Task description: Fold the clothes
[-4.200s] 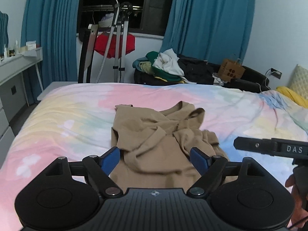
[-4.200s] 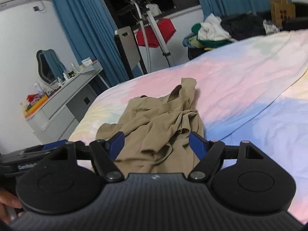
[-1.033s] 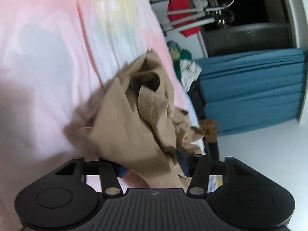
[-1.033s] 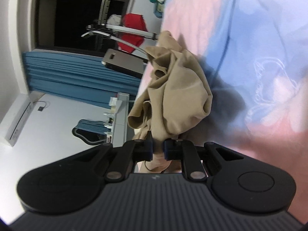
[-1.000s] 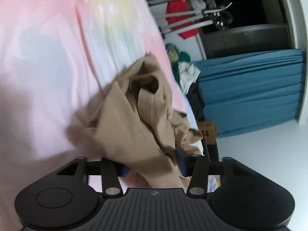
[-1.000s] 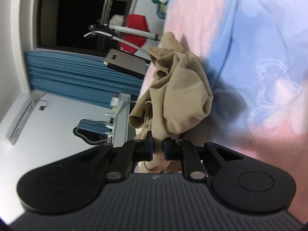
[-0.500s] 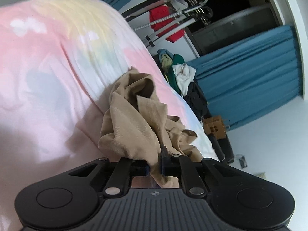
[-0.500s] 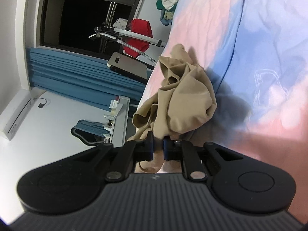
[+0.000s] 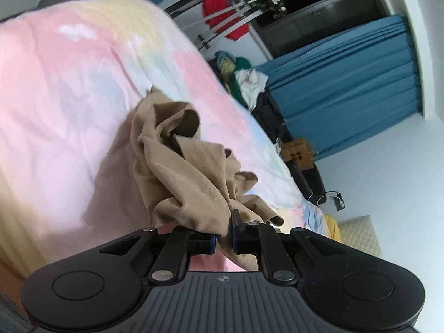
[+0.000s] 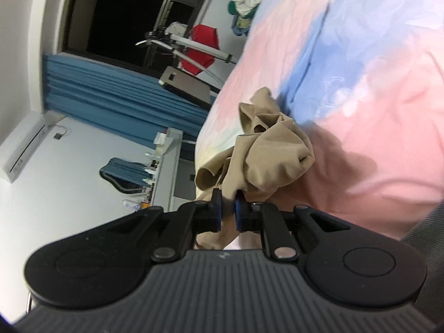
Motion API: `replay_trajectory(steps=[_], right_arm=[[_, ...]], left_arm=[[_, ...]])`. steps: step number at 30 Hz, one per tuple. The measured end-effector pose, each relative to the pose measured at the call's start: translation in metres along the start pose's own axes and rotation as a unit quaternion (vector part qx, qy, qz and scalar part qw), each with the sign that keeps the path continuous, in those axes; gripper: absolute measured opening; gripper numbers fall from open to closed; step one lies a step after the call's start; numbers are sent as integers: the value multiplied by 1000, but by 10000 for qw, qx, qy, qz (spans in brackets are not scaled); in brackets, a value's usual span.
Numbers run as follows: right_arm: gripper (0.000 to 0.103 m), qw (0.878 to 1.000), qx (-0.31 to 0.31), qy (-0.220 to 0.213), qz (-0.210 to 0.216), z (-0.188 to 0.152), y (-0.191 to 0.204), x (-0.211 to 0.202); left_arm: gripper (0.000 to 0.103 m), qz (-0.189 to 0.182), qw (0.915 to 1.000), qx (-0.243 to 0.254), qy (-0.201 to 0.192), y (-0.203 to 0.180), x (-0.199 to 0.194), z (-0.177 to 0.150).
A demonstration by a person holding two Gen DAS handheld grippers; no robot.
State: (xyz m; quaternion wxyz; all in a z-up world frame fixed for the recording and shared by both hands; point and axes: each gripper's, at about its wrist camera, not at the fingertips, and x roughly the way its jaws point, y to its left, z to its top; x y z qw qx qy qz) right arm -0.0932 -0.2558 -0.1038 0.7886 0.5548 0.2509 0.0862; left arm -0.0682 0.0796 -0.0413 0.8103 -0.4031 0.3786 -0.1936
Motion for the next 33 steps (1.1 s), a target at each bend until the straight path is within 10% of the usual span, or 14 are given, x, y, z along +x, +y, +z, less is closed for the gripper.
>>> replay_trajectory(steps=[17,26,33], right_arm=[[14,9981,270,-204,-513,90,30,140],[15,9983,291,155,-485,117,-18,201],[64,9913,-1317,55,25,109,19,186]], left_arm=[[14,111,9972,-737,16,-1,138,151],[21,278,9990,-329,123,28,201,170],[62,590,9911,1170,-255,-12,183,160]])
